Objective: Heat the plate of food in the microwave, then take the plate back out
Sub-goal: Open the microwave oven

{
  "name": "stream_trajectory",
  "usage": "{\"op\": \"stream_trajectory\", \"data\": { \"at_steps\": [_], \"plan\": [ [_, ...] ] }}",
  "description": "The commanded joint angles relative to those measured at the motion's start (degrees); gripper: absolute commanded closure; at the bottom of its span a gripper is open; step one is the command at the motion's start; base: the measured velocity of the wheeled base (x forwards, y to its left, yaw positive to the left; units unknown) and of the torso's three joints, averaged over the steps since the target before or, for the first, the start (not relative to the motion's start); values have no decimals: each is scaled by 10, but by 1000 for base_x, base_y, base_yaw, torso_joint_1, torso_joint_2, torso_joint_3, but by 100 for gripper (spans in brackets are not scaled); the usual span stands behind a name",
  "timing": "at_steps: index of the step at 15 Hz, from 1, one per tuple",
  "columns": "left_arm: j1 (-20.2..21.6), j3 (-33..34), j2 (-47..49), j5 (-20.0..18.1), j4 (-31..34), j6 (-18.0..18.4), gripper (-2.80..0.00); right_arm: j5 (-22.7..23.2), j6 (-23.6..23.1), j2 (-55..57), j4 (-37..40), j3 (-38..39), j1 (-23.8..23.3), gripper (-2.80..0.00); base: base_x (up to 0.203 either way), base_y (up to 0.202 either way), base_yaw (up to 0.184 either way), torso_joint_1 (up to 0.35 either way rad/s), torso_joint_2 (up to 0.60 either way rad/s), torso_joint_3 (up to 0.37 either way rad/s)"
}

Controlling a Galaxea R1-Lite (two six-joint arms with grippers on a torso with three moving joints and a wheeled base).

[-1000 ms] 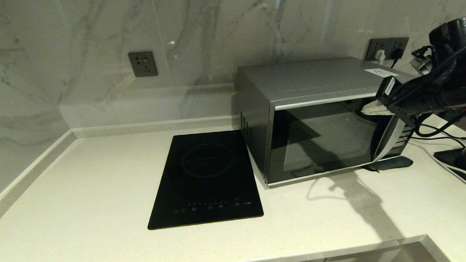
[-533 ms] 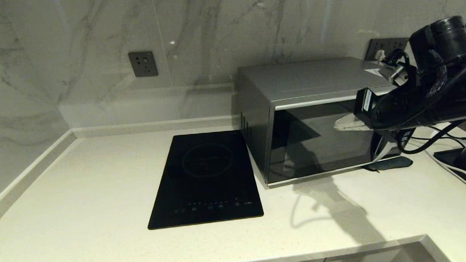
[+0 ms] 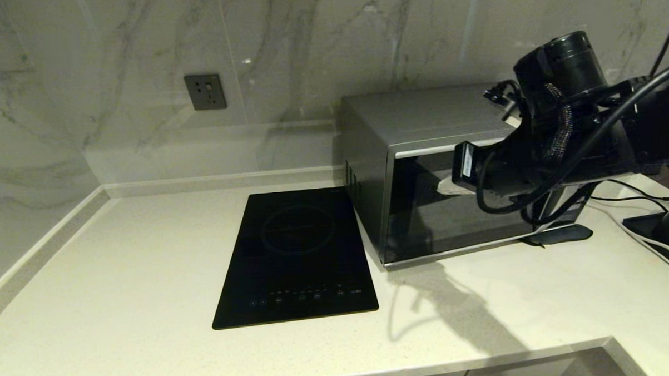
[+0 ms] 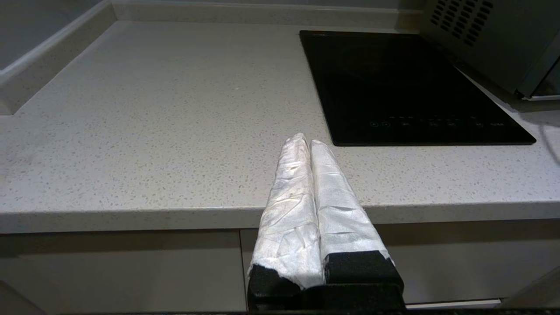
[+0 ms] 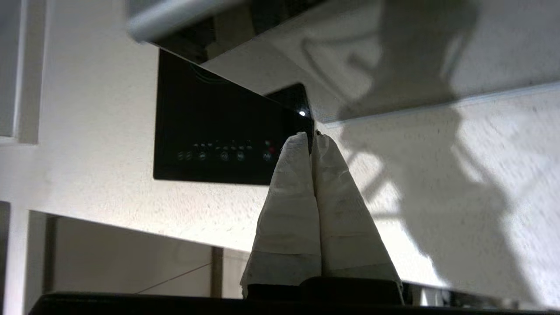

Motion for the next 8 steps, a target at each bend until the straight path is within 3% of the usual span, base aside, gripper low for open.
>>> {"op": "stream_trajectory", "data": {
  "at_steps": [1, 6, 8],
  "plan": [
    [0, 0, 1, 1, 0, 0, 0, -29, 0, 46, 2, -46, 31, 0, 0, 0, 0, 0, 0, 0],
    [0, 0, 1, 1, 0, -1, 0, -145, -2, 96, -40, -77, 51, 0, 0, 0, 0, 0, 0, 0],
    [0, 0, 1, 1, 0, 0, 0, -161, -15, 104, -58, -78, 52, 0, 0, 0, 0, 0, 0, 0]
  ]
}}
